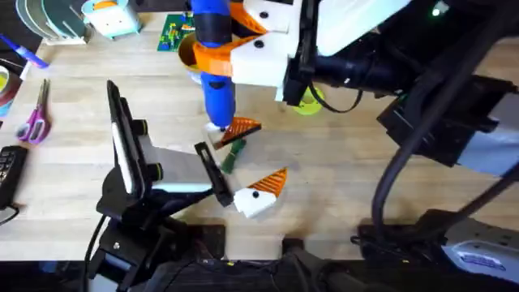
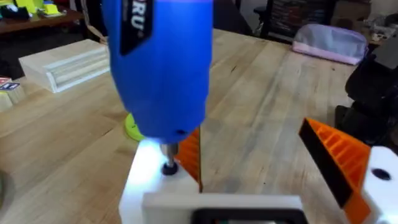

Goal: Pick up the gripper from the table and insert it into the empty holder that is missing its gripper. Then pick up a screw, insert it into the mounting hole, and use the screwdriver to tighten it. Finally, clean up the table by picking up the vegetable and placing it into the bucket.

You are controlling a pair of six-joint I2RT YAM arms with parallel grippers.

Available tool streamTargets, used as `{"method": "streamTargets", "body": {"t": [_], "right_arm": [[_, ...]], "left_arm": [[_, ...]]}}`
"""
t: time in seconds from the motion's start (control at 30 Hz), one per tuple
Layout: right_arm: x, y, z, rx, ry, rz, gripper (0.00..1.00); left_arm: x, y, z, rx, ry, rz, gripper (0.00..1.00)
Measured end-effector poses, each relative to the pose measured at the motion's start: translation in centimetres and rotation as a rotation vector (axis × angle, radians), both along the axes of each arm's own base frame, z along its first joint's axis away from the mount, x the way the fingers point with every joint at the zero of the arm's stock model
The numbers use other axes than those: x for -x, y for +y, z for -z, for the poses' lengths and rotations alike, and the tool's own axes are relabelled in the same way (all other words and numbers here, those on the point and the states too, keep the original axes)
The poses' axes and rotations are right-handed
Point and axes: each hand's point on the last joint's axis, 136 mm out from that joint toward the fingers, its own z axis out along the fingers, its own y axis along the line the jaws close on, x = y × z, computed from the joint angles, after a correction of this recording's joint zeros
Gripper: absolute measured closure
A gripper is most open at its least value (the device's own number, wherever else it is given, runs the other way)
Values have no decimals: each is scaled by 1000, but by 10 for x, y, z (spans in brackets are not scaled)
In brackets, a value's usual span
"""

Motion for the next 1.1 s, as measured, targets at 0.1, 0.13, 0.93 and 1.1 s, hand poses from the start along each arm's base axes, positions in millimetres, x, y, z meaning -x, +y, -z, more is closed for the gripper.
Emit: {"method": "streamTargets", "body": {"t": [0.1, 0.13, 0.93, 1.1], "right_arm": [[0, 0, 0, 0, 0, 0, 976], [0, 0, 0, 0, 0, 0, 976], [-90, -107, 15, 201, -151, 424, 976], [-134, -165, 72, 519, -175, 657, 976]], "left_arm": [[0, 0, 0, 0, 0, 0, 8], [0, 0, 0, 0, 0, 0, 8], [0, 0, 0, 0, -1, 2, 8], [0, 0, 0, 0, -1, 2, 8]]}}
